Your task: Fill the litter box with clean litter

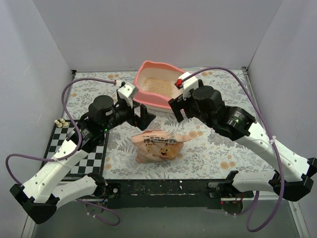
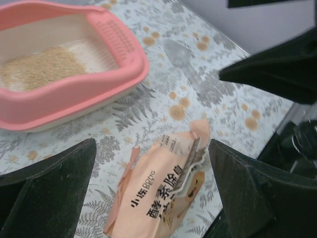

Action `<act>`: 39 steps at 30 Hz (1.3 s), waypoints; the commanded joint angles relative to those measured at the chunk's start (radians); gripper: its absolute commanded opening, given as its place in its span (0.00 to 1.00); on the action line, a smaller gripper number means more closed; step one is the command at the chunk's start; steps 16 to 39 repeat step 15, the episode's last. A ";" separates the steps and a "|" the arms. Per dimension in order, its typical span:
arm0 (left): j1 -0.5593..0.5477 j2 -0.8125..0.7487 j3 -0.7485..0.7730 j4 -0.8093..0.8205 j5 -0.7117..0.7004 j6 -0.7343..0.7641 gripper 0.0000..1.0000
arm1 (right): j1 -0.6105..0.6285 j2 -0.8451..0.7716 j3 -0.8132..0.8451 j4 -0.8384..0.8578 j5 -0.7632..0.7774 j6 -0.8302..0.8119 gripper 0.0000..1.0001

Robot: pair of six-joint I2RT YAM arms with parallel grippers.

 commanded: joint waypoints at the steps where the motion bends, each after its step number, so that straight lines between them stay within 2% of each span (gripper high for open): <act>1: 0.006 0.024 0.062 0.022 -0.247 -0.124 0.98 | 0.003 -0.112 -0.073 0.175 0.146 0.134 0.96; 6: 0.006 0.019 0.074 0.080 -0.258 -0.131 0.98 | 0.003 -0.218 -0.154 0.269 0.086 0.129 0.97; 11: 0.006 0.024 0.085 0.093 -0.286 -0.145 0.98 | 0.002 -0.298 -0.212 0.330 0.138 0.076 0.97; 15: 0.006 0.037 0.090 0.074 -0.280 -0.155 0.98 | 0.003 -0.295 -0.222 0.330 0.223 0.085 0.98; 39: 0.006 0.037 0.090 0.074 -0.280 -0.155 0.98 | 0.003 -0.295 -0.222 0.330 0.223 0.085 0.98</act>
